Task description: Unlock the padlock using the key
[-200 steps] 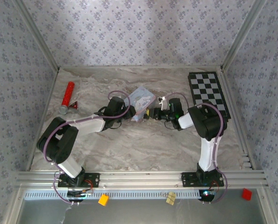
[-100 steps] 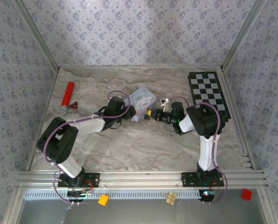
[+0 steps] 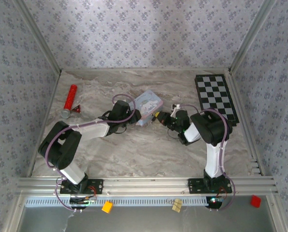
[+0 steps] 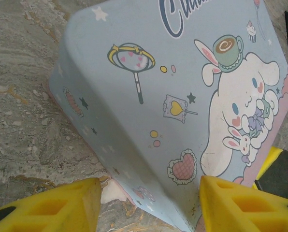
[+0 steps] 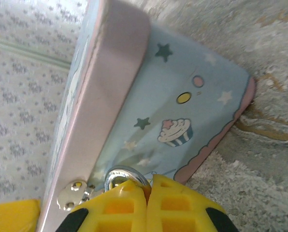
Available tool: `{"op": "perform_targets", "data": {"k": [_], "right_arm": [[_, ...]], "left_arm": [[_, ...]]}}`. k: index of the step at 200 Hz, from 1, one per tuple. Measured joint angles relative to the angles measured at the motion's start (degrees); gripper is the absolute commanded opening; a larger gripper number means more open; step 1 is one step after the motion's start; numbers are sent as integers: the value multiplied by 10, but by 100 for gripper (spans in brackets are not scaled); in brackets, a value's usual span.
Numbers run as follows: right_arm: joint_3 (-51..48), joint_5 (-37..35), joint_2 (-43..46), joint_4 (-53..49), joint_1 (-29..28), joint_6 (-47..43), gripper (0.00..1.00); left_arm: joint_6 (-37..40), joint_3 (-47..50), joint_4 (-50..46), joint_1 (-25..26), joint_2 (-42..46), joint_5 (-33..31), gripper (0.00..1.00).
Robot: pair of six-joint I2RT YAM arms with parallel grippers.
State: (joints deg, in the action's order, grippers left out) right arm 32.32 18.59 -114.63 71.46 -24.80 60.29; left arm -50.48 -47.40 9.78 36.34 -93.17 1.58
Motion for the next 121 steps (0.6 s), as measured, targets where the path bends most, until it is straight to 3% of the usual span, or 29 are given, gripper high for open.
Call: {"op": "perform_targets", "data": {"k": [60, 121], "right_arm": [[-5, -98, 67, -39, -18, 48, 0], [4, -128, 267, -326, 35, -101, 0]], "left_arm": [[-2, -10, 7, 10, -12, -11, 56], [26, -45, 1, -9, -42, 4, 57]]}}
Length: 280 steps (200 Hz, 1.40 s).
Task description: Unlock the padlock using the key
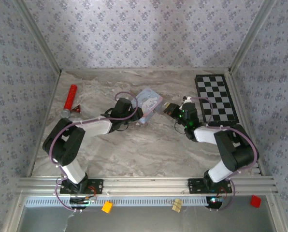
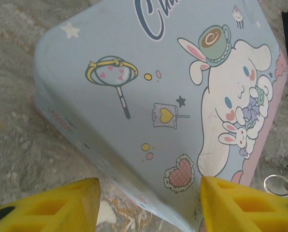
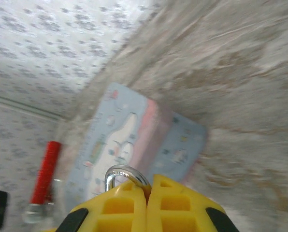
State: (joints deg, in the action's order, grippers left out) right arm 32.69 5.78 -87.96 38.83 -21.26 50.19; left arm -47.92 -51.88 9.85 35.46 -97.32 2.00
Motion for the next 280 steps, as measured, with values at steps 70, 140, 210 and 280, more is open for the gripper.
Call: {"op": "perform_targets", "data": {"k": [70, 140, 210, 280], "right_arm": [[16, 9, 38, -268, 75, -148, 0], [68, 43, -38, -299, 76, -191, 0], [108, 50, -90, -293, 72, -218, 48], [47, -33, 100, -337, 68, -316, 54]], "left_arm": [[80, -68, -24, -60, -47, 21, 60], [168, -65, -82, -80, -5, 39, 64], [205, 101, -58, -128, 205, 39, 72], [262, 231, -50, -220, 382, -101, 92]]}}
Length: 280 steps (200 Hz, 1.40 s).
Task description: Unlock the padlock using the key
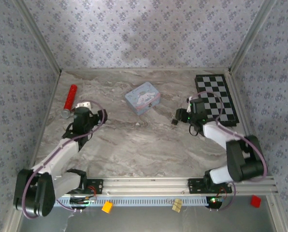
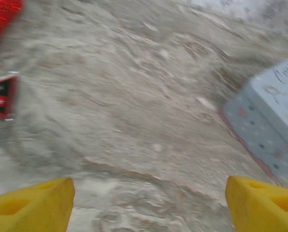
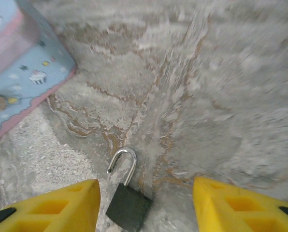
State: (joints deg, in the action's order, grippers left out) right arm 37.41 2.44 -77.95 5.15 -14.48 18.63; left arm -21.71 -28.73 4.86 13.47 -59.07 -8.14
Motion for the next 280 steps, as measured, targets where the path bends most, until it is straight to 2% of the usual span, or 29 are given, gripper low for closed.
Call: {"op": "perform_targets", "data": {"k": [38, 56, 76, 94, 116, 143, 164, 195, 198, 200, 204, 280], "right_arm": [[-76, -37, 176, 30, 8, -105, 57], [-76, -70, 203, 36, 16, -142, 59], [-96, -113, 185, 86, 38, -177, 62], [-131, -138, 122, 144, 50, -202, 64], [-164, -130, 41, 205, 64, -228, 65], [-183, -90, 5, 292, 83, -256, 66], [-186, -44, -27, 367, 124, -253, 67], [-191, -2, -83, 439, 162, -240, 69], [-191, 0, -86, 438, 162, -240, 78], [-191, 0, -87, 435, 162, -240, 93], [-190, 3, -88, 432, 162, -240, 99], [-160, -33, -89, 422, 159, -213, 99]], "left_arm": [[42, 27, 11, -13, 35, -152, 100], [76, 45, 52, -25, 31, -189, 100], [120, 68, 131, -37, -17, -202, 100], [151, 70, 186, -48, -97, -194, 100], [186, 71, 244, -59, -176, -155, 100], [213, 75, 343, -76, -231, -97, 100], [213, 74, 388, -106, -276, -52, 100], [211, 72, 390, -129, -289, -9, 100], [210, 71, 391, -129, -289, -5, 100], [211, 71, 391, -129, -289, -3, 100], [210, 70, 391, -129, -289, -1, 100], [210, 68, 403, -129, -289, 16, 100]]}}
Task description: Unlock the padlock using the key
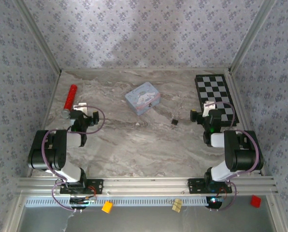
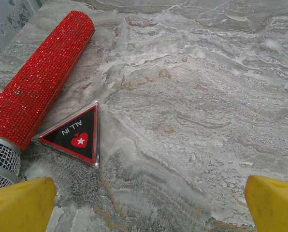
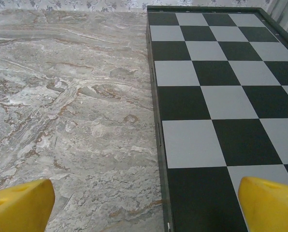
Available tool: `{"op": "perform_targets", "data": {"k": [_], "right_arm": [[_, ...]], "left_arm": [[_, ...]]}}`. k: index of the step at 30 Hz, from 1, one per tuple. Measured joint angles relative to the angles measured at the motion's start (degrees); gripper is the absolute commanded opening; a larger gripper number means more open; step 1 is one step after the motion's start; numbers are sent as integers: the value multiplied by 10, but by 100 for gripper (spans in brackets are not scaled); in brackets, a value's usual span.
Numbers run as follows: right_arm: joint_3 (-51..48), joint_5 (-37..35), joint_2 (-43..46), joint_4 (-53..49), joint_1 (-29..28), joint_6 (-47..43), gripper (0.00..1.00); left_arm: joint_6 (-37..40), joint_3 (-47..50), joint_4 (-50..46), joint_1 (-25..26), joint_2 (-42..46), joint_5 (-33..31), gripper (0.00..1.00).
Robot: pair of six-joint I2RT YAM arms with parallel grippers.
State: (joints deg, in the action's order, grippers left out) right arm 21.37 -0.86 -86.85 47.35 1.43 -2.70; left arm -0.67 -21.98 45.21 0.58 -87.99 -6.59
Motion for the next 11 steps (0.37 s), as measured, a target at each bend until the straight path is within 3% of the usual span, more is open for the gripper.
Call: {"op": "perform_targets", "data": {"k": [11], "right_arm": [[0, -1, 0, 0, 0, 3, 99]], "left_arm": [[0, 0, 0, -1, 0, 2, 100]]}}
